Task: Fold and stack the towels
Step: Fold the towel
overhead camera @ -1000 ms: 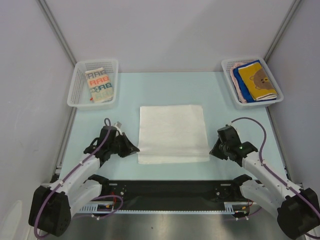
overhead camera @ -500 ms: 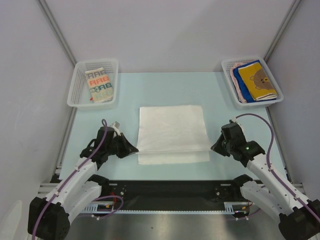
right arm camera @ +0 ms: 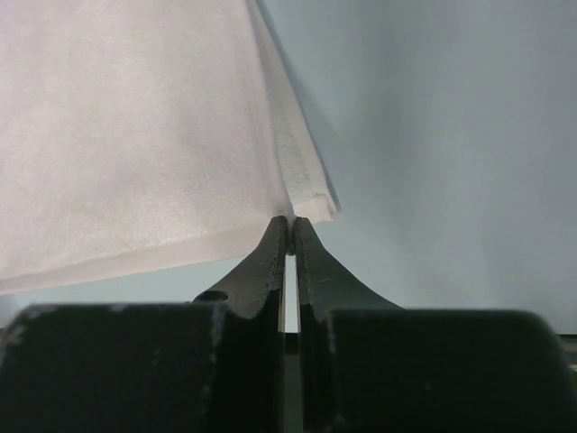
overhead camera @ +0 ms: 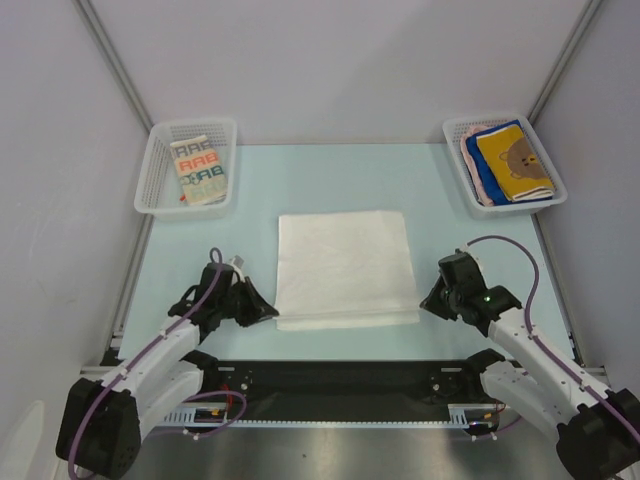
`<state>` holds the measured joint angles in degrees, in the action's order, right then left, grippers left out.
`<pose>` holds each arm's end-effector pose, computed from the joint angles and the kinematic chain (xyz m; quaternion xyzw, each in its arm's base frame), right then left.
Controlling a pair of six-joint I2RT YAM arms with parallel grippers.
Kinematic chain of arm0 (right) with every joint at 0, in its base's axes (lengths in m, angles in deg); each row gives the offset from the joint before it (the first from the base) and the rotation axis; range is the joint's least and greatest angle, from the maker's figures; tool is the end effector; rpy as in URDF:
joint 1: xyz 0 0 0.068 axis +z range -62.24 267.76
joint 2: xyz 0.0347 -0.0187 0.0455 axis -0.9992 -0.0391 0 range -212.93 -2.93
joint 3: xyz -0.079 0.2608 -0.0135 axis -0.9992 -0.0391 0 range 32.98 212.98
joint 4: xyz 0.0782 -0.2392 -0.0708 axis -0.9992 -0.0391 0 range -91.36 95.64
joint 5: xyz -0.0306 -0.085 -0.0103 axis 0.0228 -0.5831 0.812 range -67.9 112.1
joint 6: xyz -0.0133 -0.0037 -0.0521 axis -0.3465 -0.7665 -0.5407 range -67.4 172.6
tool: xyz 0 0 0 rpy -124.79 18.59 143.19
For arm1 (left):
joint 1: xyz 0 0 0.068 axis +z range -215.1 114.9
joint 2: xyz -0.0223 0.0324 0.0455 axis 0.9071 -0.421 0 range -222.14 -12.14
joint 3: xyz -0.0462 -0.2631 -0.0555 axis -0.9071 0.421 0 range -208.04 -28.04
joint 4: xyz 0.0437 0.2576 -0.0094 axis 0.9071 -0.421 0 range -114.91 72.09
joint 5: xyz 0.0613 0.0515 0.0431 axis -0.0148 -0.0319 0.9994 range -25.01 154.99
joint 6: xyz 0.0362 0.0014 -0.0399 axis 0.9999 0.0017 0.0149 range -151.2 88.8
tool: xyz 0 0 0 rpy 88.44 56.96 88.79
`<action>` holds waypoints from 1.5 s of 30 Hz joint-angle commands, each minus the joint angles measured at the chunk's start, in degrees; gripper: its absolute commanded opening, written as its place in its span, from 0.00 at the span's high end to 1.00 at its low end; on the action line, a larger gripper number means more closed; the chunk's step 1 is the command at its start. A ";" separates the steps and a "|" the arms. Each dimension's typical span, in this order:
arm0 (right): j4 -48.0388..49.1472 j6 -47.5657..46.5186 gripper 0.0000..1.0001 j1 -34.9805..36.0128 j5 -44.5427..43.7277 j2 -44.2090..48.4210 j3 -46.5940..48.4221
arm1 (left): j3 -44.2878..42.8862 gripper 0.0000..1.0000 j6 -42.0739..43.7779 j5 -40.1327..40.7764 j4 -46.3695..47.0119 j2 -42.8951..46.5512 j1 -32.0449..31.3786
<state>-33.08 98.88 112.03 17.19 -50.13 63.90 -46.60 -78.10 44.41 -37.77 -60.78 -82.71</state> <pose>0.1429 0.0612 0.2064 0.1945 0.9329 0.1401 0.2688 0.1456 -0.0594 0.1587 -0.1745 0.9098 -0.3218 0.1955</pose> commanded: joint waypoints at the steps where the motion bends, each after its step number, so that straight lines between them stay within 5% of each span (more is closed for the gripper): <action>1: 3.20 1.09 1.00 -0.10 -1.07 -1.49 -3.31 | 3.53 1.00 -1.44 -0.69 4.38 -3.03 -0.59; 12: 7.60 1.79 1.00 -0.28 -1.95 -5.09 -9.03 | 7.05 0.98 -2.68 -1.31 12.30 -12.26 -2.43; 16: 8.40 1.79 0.93 -0.19 -2.13 -5.80 -9.47 | 6.70 0.88 -2.15 -1.31 12.04 -12.79 -2.70; 22: 6.47 1.79 0.74 -0.28 -2.39 -4.40 -8.07 | 4.16 0.71 -1.27 -0.69 5.55 -8.14 -2.78; 33: -2.94 0.48 0.62 -0.10 -1.78 2.20 3.96 | -4.98 0.64 -0.39 1.59 -8.09 0.91 -2.70; 38: 3.12 -1.63 0.60 4.28 0.08 -7.60 9.32 | -11.65 0.64 0.84 5.28 -7.57 -4.16 -2.52; 41: 7.60 -6.37 0.57 3.86 -1.68 -14.91 16.17 | -17.70 0.54 2.68 10.80 -4.77 -10.91 -1.47; 45: 15.32 -14.01 0.53 0.52 3.31 -33.33 28.56 | -25.98 0.48 4.79 11.18 4.02 -22.08 3.35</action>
<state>-26.87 92.15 114.66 17.74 -74.82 84.32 -65.80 -76.18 52.59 -41.88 -76.87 -82.40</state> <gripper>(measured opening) 0.467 0.512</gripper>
